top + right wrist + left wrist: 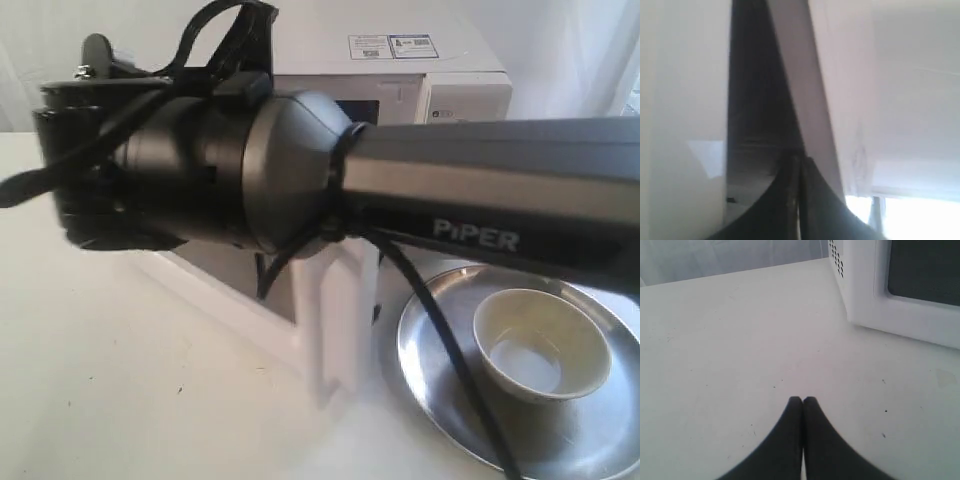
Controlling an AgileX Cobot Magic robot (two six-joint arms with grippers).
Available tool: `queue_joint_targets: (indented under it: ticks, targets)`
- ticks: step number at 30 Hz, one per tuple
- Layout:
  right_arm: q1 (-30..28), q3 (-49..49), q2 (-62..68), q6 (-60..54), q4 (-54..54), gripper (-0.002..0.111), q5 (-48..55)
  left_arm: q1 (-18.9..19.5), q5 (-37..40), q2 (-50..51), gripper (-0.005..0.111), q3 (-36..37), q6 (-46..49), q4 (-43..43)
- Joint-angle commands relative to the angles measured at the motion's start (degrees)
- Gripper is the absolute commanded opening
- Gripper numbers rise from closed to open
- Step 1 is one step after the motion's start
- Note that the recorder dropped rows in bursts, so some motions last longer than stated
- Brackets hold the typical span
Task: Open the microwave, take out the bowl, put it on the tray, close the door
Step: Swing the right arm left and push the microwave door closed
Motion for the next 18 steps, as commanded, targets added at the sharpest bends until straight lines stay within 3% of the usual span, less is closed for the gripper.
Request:
queue_joint_targets:
  ticks: [1,4,9,14,18]
  targets:
    - [-10.07,1.72,6.13,3.51,-9.51,0.0,0.48,-0.05,-0.11,-0.12,0.0,0.19,-0.34,-0.2]
    - [-13.26,1.72,5.54,10.89,-15.72,0.0,0.48,-0.05,-0.11,-0.12,0.0,0.19,-0.34,-0.2]
    - [-12.5,1.72,-0.06,19.11,-15.39,0.0,0.48,-0.05,-0.11,-0.12,0.0,0.19,-0.34,-0.2]
    - [-9.35,1.72,-5.0,14.96,-8.04,0.0,0.48,-0.05,-0.11,-0.12,0.0,0.19,-0.34,-0.2]
    - [-3.26,1.72,-10.03,15.35,-6.07,0.0,0.48,-0.05,-0.11,-0.12,0.0,0.19,-0.34,-0.2]
